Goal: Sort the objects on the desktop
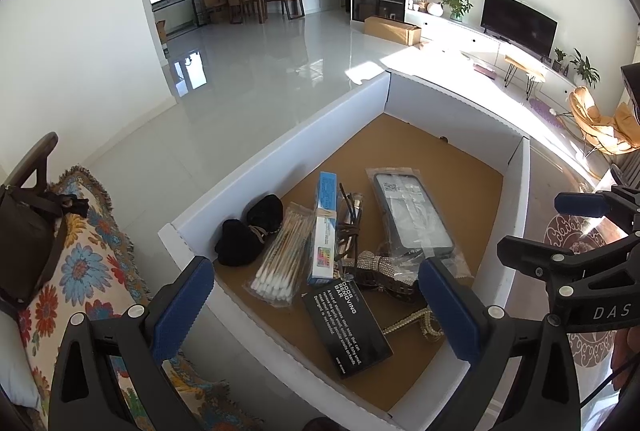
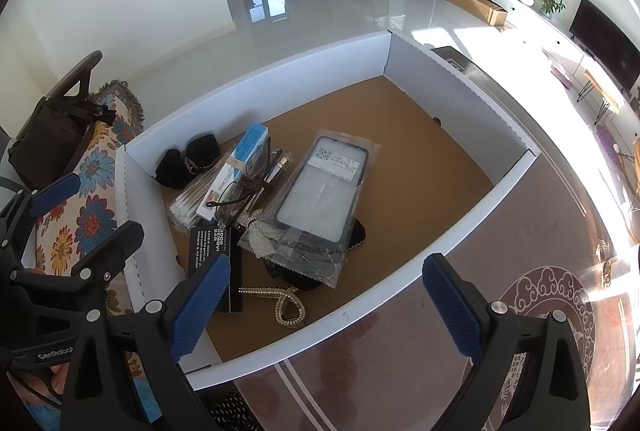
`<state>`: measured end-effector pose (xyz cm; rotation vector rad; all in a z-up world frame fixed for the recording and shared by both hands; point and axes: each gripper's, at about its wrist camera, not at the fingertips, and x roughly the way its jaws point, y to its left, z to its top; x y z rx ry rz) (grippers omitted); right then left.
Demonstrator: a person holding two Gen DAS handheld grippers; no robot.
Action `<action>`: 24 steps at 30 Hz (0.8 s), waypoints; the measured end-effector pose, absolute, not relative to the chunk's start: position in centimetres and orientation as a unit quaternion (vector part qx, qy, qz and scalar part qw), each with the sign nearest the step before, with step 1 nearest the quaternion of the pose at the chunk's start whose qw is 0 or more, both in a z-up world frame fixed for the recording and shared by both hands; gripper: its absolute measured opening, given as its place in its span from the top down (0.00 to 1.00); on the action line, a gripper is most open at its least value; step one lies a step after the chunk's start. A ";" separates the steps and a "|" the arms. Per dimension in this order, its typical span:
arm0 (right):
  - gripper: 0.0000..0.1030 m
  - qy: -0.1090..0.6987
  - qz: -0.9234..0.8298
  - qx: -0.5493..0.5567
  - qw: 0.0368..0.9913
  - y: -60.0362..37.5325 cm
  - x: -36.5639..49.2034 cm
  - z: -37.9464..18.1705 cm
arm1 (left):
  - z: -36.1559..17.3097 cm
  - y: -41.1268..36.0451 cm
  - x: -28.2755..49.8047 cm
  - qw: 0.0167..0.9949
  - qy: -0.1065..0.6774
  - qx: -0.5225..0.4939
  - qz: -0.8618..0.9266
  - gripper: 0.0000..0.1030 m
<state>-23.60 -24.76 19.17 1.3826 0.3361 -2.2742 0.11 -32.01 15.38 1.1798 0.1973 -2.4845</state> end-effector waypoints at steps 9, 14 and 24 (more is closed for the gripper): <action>0.05 0.122 -0.825 0.503 0.227 -24.7 -23.6 19.0 | 15.2 -32.1 0.1 0.188 0.077 0.425 -0.882 0.00; 0.05 0.122 -0.824 0.504 0.227 -24.7 -23.7 19.0 | 15.1 -32.0 0.0 0.190 0.074 0.426 -0.881 0.00; 0.05 0.125 -0.824 0.503 0.228 -24.9 -23.8 19.0 | 15.1 -32.2 0.0 0.190 0.074 0.424 -0.882 0.00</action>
